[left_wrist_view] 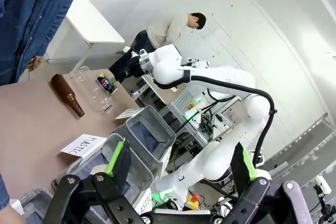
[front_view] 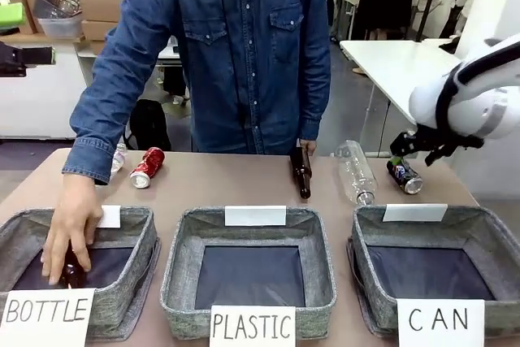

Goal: Sort the can waste into the basket.
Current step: Pick up the can waste from the table and place it in the right Fabric basket.

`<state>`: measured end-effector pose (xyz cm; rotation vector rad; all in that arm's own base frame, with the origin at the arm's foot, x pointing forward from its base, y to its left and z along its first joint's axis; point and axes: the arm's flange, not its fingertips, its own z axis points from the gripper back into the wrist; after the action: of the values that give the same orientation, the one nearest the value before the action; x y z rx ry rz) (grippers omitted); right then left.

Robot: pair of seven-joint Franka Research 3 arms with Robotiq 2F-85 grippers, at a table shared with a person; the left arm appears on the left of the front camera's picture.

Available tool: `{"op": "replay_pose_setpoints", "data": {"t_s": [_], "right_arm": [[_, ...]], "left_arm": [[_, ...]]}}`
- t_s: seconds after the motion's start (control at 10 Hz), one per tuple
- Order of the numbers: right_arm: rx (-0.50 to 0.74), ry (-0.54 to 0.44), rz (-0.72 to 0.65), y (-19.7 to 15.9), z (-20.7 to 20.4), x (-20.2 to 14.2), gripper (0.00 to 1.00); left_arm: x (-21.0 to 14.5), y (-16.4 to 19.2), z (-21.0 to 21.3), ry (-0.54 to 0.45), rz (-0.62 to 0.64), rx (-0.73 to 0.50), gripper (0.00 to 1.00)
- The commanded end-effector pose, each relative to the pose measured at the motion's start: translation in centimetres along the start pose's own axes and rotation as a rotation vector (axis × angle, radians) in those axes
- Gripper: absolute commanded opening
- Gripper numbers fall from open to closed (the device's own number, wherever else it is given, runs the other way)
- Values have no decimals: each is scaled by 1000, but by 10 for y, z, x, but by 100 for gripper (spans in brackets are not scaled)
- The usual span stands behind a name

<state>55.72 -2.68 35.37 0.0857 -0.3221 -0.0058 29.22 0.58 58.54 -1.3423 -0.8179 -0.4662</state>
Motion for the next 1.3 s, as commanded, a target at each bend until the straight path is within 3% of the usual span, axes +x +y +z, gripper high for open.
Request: {"op": "replay_pose_setpoints", "data": {"t_s": [0.0,0.8,1.1,1.2], "right_arm": [[50,14,38,-8,-21,7,100],[-24,18,-32,-9,-52,9,100],[-15,21,-31,-8,-52,8,16],[-17,29,-25,-8,-52,8,0]], "left_arm": [[3,0,-3,-17,-25,-18,100],[3,0,-3,-17,-25,-18,100],[3,0,-3,-17,-25,-18,100],[3,0,-3,-17,-25,-18,100]]}}
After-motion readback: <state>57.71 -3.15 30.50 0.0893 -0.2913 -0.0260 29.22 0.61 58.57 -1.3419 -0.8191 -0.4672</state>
